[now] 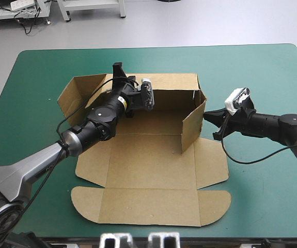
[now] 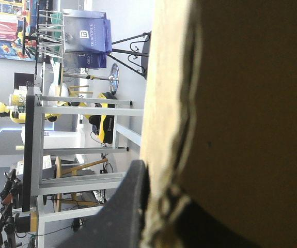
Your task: Fold the box
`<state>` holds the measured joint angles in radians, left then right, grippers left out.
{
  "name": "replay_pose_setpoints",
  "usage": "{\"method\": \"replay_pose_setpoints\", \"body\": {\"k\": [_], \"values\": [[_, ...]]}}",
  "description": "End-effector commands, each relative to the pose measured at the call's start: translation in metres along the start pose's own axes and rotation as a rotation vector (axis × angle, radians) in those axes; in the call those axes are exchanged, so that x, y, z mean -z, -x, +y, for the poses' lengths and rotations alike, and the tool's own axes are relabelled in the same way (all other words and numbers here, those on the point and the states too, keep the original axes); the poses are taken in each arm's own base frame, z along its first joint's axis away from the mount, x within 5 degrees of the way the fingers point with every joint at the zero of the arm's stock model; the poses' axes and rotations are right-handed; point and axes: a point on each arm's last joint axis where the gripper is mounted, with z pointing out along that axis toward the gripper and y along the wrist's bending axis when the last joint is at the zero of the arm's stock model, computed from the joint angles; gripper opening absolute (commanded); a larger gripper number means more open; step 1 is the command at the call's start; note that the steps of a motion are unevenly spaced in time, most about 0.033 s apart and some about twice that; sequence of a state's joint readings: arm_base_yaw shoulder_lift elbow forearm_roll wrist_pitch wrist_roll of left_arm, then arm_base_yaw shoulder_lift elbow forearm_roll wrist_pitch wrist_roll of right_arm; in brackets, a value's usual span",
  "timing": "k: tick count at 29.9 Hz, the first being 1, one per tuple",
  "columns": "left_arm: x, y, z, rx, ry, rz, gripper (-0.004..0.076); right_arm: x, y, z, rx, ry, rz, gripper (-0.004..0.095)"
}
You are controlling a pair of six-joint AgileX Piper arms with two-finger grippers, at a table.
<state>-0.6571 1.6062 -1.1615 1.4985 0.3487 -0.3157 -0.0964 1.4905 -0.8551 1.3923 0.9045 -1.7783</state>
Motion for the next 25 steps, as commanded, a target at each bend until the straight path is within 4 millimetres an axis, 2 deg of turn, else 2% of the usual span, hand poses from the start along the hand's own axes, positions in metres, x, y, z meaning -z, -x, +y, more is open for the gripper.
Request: {"method": "replay_pose_setpoints", "body": {"k": [1, 3, 7, 9, 18, 25], "values": [[0.012, 0.001, 0.019, 0.027, 0.058, 0.006, 0.0013, 0.009, 0.017, 0.009, 0.056, 0.031, -0.069, 0.0082], [0.012, 0.001, 0.019, 0.027, 0.058, 0.006, 0.0013, 0.009, 0.017, 0.01, 0.067, 0.046, -0.066, 0.022], [0.012, 0.001, 0.019, 0.027, 0.058, 0.006, 0.0013, 0.009, 0.018, 0.011, 0.071, 0.06, -0.075, 0.0633], [0.012, 0.001, 0.019, 0.027, 0.058, 0.006, 0.0013, 0.009, 0.018, 0.011, 0.084, 0.058, -0.081, 0.0716], [0.012, 0.002, 0.019, 0.027, 0.055, 0.001, 0.0013, 0.006, 0.027, 0.012, 0.133, 0.029, -0.156, 0.0714], [0.013, 0.004, 0.017, 0.056, 0.041, -0.001, 0.0013, -0.022, 0.031, 0.036, 0.187, 0.023, -0.099, 0.0714]]}}
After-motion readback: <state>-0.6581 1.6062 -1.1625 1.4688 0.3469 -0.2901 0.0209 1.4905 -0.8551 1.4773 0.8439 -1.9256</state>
